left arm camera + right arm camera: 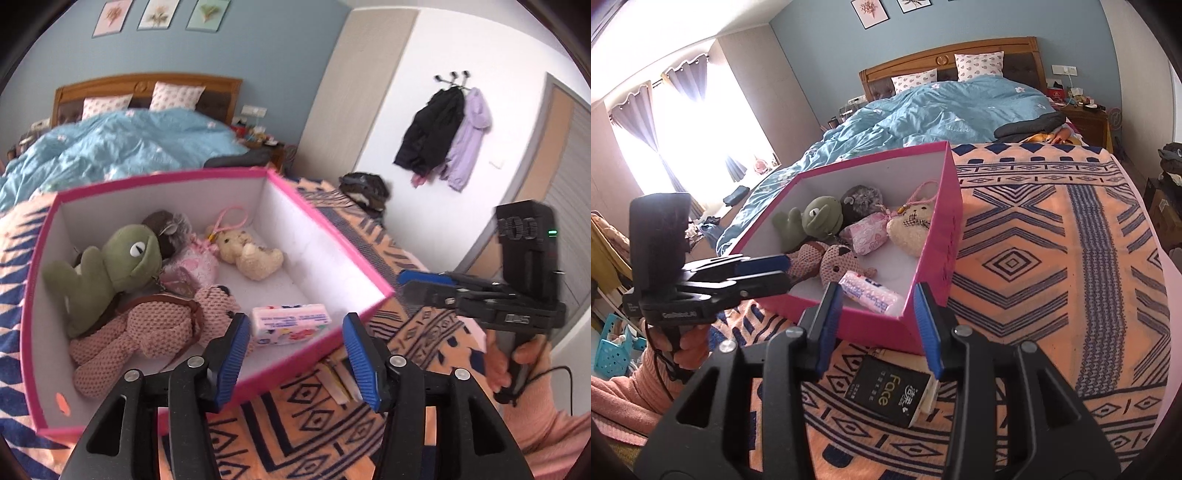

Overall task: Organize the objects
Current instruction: 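Move the left gripper to the beige tissue pack on the black box, then close the left gripper on the beige tissue pack and lift it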

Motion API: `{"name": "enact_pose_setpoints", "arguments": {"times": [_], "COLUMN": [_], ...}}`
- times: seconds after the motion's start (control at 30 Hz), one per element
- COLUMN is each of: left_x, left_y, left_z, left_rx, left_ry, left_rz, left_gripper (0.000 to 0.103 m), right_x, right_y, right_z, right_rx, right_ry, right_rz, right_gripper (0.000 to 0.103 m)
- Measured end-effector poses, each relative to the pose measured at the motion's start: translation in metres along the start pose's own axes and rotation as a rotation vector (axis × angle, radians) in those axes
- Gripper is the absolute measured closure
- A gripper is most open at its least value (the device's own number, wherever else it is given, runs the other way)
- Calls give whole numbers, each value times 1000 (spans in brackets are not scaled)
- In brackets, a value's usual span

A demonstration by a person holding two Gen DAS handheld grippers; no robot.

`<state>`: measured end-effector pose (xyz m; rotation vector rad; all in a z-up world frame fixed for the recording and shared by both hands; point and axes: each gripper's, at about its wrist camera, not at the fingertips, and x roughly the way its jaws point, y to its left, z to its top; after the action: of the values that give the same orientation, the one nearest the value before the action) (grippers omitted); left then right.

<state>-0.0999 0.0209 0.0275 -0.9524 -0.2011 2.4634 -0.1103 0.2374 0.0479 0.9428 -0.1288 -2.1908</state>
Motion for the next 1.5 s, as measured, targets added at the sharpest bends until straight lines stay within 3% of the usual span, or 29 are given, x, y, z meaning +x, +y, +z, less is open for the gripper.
{"name": "enact_pose_setpoints", "arguments": {"times": [0.17,0.37,0.6,0.73,0.9,1.07,1.2,1.3,1.5], "left_x": [-13,6,43,55,67,60,47,45,63], "left_y": [-21,-46,-52,-48,-48,-57,-59,-52,-37], "left_z": [-16,-42,-60,-61,-63,-72,-85,-90,-74], "left_rx": [43,94,60,31,23,64,97,78,-23], "left_ry": [-34,35,133,150,180,206,237,259,256], "left_rz": [-55,-96,-92,-97,-151,-194,-227,-203,-148], "left_gripper": [48,48,50,52,63,63,63,63,63], "right_x": [0,10,18,19,24,23,16,12,15], "right_y": [-9,-24,-31,-32,-27,-18,-12,-10,-41], "right_z": [-22,-54,-75,-76,-78,-87,-99,-106,-91], "right_rx": [32,102,144,147,126,93,70,60,169], "right_ry": [26,83,111,103,119,154,209,226,135], "right_rz": [-9,-13,-3,-1,27,38,95,96,18], "right_gripper": [60,60,60,60,61,64,64,64,63]}}
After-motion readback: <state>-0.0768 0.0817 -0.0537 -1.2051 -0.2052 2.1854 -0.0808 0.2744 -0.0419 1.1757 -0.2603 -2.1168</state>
